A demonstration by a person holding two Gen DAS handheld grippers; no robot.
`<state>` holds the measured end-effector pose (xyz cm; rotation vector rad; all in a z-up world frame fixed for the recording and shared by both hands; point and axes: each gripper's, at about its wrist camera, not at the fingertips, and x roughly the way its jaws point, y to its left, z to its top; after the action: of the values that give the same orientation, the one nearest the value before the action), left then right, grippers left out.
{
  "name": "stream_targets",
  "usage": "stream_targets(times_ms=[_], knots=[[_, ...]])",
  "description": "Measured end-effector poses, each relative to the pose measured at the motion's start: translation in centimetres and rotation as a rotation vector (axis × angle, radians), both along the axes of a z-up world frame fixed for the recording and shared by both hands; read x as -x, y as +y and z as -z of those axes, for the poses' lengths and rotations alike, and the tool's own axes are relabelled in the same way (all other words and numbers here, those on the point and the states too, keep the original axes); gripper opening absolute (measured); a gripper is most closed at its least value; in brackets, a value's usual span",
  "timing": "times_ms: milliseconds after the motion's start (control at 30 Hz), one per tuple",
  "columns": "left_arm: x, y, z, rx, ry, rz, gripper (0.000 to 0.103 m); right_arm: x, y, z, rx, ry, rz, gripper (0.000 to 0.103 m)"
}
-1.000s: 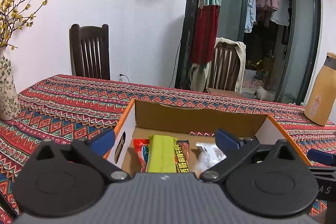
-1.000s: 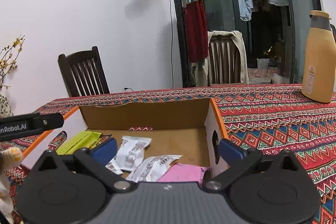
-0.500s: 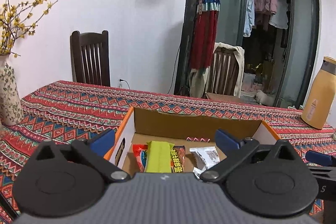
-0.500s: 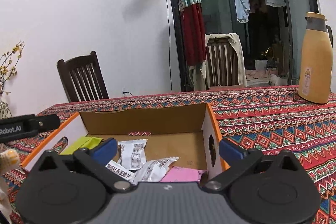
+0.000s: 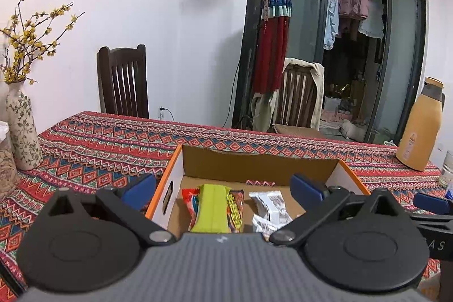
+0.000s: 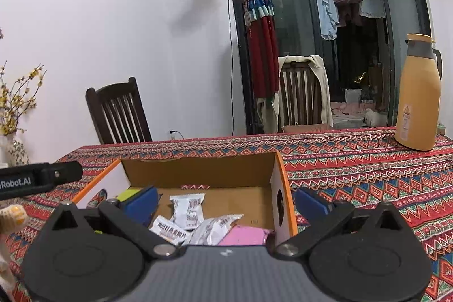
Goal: Organize snacks
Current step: 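Move both grippers back over the snack pile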
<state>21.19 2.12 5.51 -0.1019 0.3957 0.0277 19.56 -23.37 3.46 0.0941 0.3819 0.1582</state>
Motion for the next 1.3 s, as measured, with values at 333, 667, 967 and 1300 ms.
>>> stream_targets(times_ms=[333, 667, 967, 1300], knots=[[3.5, 0.7, 1.2, 0.0, 0.037, 0.021, 0.103, 4.3, -0.2, 1.8, 0.016, 0.045, -0.03, 0.103], [6.1, 1.1, 4.1, -0.008, 0.105, 0.045, 0.103, 7.8, -1.4, 4.9, 0.035, 0.126, -0.033, 0.103], [6.6, 1.1, 7.9, 0.006, 0.179, 0.062, 0.103, 9.4, -3.8, 7.6, 0.017, 0.188, 0.005, 0.103], [6.8, 2.2, 8.4, 0.065, 0.152, 0.056, 0.103, 9.3, -5.6, 8.0, 0.006, 0.206, 0.03, 0.103]])
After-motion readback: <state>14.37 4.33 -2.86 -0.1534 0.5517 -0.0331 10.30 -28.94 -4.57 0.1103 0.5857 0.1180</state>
